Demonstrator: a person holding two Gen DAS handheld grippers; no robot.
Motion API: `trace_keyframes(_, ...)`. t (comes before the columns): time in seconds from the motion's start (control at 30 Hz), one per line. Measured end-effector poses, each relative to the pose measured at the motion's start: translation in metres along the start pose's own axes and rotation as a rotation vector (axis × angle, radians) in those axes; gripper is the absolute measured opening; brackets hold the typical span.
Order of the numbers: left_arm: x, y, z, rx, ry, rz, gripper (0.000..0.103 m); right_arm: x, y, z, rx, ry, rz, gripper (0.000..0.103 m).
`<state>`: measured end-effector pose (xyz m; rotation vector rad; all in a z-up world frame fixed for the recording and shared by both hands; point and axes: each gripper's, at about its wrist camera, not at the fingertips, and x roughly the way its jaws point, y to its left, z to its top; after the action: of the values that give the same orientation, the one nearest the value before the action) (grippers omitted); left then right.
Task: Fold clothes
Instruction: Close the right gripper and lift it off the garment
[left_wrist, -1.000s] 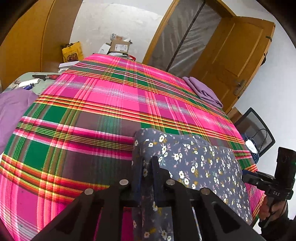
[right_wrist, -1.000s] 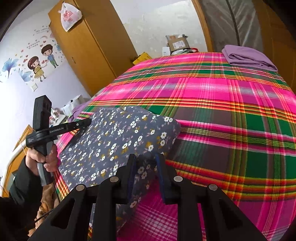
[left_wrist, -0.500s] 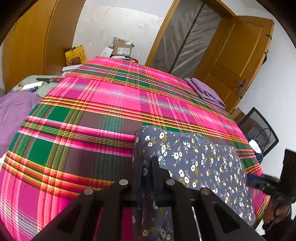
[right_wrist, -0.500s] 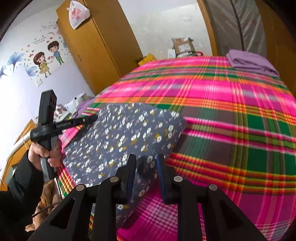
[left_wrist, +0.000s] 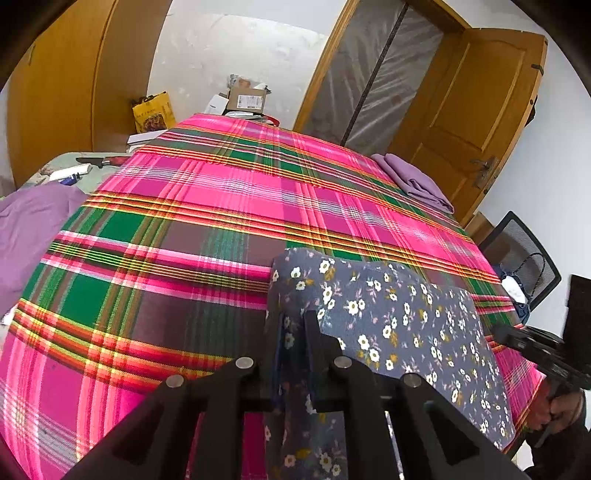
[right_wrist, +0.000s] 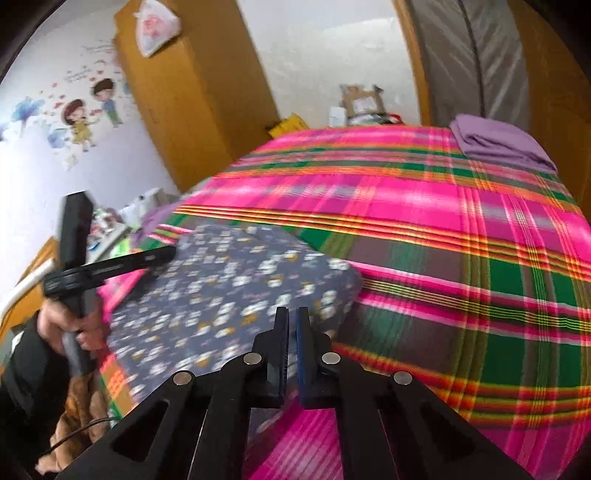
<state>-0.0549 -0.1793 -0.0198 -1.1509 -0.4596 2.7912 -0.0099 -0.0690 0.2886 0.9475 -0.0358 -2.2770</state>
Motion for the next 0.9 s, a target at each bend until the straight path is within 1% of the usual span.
trace_keyframes(0.1,-0.016,-0.007,-0.004,0.013,-0.03,0.023,0.011,-0.01,0.018,-0.012,-0.069,0.012,0.074,0.005)
trace_keyframes(0.2,-0.043,-0.011,-0.012,0.021,-0.08,0.038,0.011,-0.012,0.037,-0.025,-0.157,0.04,0.114,0.005)
trace_keyframes(0.3,-0.065,-0.014,-0.024,0.031,-0.108,0.043,0.011,-0.005,0.047,-0.037,-0.201,0.084,0.151,0.005)
trace_keyframes(0.37,-0.074,-0.019,-0.033,0.042,-0.108,0.029,0.011,0.002,0.048,-0.043,-0.204,0.117,0.145,0.005)
trace_keyframes(0.47,-0.077,-0.029,-0.049,0.078,-0.087,0.021,0.011,-0.002,0.049,-0.041,-0.196,0.103,0.15,0.005)
trace_keyframes(0.5,-0.075,-0.03,-0.055,0.088,-0.076,0.02,0.011,-0.005,0.051,-0.04,-0.201,0.092,0.151,0.007)
trace_keyframes(0.57,-0.069,-0.029,-0.064,0.088,-0.045,0.017,0.011,-0.006,0.053,-0.04,-0.209,0.093,0.164,0.007)
trace_keyframes(0.6,-0.063,-0.027,-0.069,0.082,-0.022,0.024,0.01,-0.004,0.053,-0.041,-0.212,0.103,0.167,0.007)
trace_keyframes(0.67,-0.059,-0.025,-0.075,0.078,-0.02,0.024,0.01,0.0,0.051,-0.044,-0.206,0.137,0.158,0.007)
trace_keyframes(0.8,-0.064,-0.026,-0.074,0.086,-0.02,0.024,0.01,-0.007,0.048,-0.039,-0.19,0.113,0.152,0.007)
trace_keyframes(0.9,-0.064,-0.025,-0.06,0.097,-0.031,0.047,0.011,-0.008,0.042,-0.034,-0.158,0.091,0.123,0.01)
